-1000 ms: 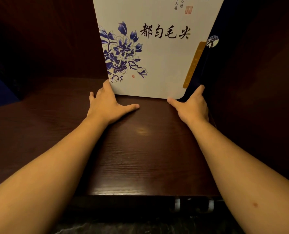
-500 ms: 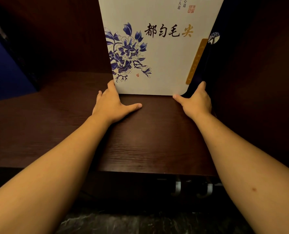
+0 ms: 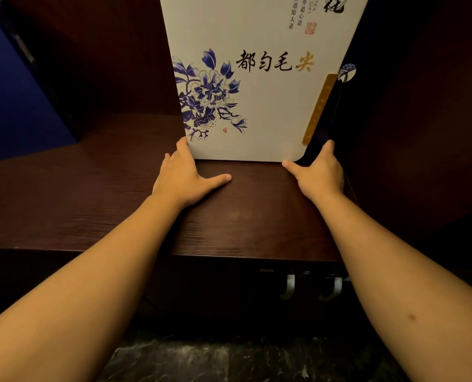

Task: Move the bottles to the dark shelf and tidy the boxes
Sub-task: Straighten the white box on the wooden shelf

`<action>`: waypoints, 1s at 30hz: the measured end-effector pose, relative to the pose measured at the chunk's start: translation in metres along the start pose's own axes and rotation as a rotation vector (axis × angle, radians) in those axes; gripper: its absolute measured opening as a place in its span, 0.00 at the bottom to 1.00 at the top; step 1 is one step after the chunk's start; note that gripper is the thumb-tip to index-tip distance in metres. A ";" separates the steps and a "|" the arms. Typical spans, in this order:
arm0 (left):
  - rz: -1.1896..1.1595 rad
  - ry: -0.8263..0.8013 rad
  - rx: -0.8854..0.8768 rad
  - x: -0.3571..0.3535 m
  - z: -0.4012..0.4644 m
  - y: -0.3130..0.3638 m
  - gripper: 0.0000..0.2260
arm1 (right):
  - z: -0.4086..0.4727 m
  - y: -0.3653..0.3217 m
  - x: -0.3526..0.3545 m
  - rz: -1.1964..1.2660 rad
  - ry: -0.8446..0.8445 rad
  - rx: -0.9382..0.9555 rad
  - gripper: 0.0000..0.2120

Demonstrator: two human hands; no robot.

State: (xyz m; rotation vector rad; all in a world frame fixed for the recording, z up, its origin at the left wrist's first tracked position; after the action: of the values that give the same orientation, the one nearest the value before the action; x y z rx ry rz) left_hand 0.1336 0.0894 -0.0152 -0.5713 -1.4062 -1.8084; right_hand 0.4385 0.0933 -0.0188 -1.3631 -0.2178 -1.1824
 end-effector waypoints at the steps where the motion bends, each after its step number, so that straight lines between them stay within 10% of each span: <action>1: -0.001 0.001 -0.002 0.000 -0.003 -0.001 0.53 | -0.003 0.001 0.001 0.000 0.001 0.000 0.41; 30: -0.059 -0.029 0.020 0.040 -0.093 -0.012 0.49 | -0.097 0.014 0.043 0.006 -0.031 0.026 0.37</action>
State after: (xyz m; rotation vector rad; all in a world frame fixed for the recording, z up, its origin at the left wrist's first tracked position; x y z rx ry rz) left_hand 0.1092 -0.0094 -0.0206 -0.5526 -1.4729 -1.8364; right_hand 0.4209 -0.0124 -0.0244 -1.3587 -0.2497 -1.1502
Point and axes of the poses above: each hand's wrist, its own z-axis towards the middle knuckle, its own x-axis out of the back of the hand, y = z × x, the point moved 7 cm from there along z, towards the middle knuckle, and after that the axes turned 7 degrees about y, right-handed, at the moved point
